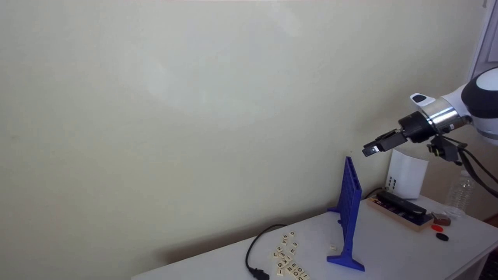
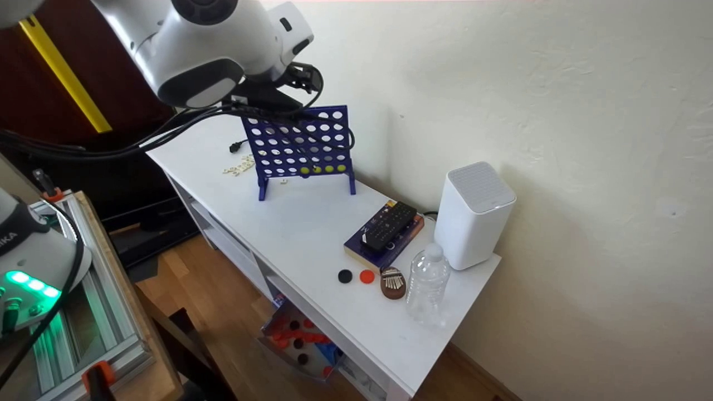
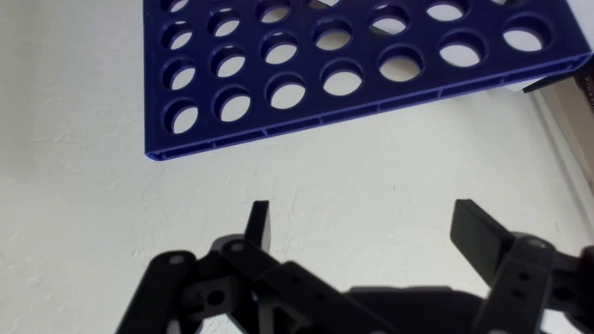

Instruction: Put the yellow chip into the connect four game

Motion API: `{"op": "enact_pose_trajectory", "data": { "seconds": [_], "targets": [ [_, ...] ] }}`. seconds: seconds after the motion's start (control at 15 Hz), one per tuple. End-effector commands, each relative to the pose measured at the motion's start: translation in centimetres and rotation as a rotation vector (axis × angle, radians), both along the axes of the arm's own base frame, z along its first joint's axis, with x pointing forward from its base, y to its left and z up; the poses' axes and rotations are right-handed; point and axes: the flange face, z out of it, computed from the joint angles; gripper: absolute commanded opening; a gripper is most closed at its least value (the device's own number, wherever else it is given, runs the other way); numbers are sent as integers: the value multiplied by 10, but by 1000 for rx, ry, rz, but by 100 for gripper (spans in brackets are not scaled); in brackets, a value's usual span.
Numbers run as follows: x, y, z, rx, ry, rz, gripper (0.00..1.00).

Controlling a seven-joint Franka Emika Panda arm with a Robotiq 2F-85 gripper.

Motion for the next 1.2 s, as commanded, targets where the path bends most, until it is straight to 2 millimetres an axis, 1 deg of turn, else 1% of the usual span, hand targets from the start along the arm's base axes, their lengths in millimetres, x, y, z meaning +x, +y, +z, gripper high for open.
{"op": "enact_pose_trajectory", "data": {
  "seconds": [0.0,0.27,0.33,0.67,1.13],
  "targets": [
    [-29,0,8,-92,58,-112,100],
    [-50,-2,8,-134,147,-181,100],
    [-38,-9,15,-143,160,-196,100],
    [-46,-15,16,-169,261,-217,100],
    [-59,-14,18,-202,429,-192,100]
  ]
}}
